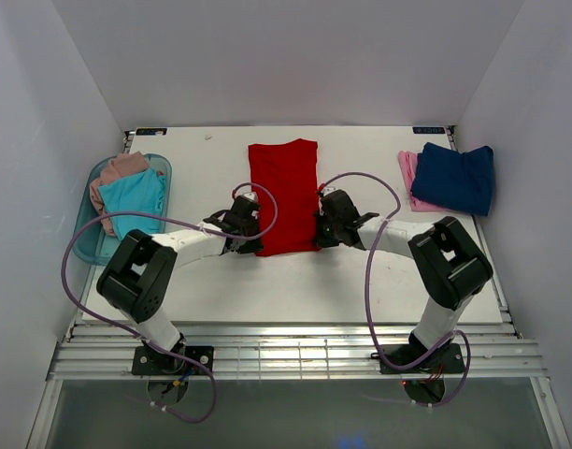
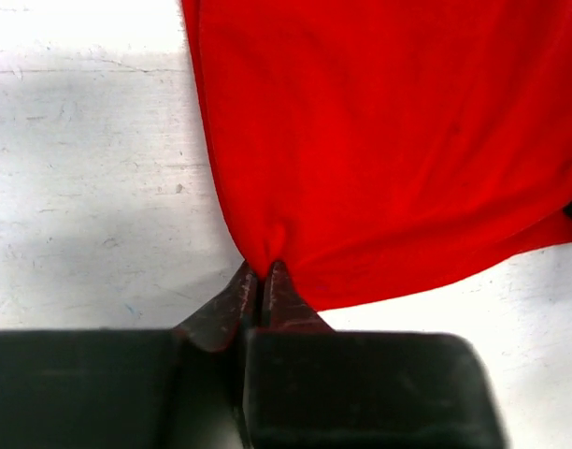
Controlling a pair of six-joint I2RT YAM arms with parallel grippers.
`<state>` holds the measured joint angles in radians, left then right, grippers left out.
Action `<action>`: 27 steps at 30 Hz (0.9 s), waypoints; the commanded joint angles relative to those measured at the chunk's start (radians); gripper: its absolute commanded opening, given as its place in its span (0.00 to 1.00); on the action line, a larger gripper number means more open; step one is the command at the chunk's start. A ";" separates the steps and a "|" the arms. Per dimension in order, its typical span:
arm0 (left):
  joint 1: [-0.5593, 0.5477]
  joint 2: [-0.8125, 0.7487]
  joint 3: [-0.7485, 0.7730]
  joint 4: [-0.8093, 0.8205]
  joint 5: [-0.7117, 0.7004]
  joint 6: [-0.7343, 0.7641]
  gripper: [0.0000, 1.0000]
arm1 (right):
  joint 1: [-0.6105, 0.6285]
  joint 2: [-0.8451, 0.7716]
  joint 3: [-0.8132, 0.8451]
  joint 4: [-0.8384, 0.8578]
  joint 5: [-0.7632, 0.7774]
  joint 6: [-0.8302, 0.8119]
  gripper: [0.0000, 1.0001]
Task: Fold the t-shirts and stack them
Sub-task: Grab one side of the 2/3 rectangular tshirt with both arms, then fold the long partially folded tshirt into a neat square
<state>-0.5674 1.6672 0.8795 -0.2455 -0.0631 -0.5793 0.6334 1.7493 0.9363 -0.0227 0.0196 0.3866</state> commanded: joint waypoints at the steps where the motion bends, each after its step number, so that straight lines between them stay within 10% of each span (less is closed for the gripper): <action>1: -0.034 0.048 -0.083 -0.176 0.020 0.029 0.02 | 0.015 0.029 -0.076 -0.155 0.013 -0.011 0.08; 17: -0.184 -0.225 0.038 -0.452 -0.004 -0.083 0.00 | 0.161 -0.446 -0.148 -0.488 0.088 0.078 0.08; 27: -0.186 -0.282 0.220 -0.322 -0.173 -0.036 0.00 | 0.163 -0.413 0.048 -0.477 0.302 0.044 0.08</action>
<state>-0.7578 1.3960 1.0847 -0.6037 -0.1528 -0.6422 0.7986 1.3006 0.9329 -0.4797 0.2115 0.4538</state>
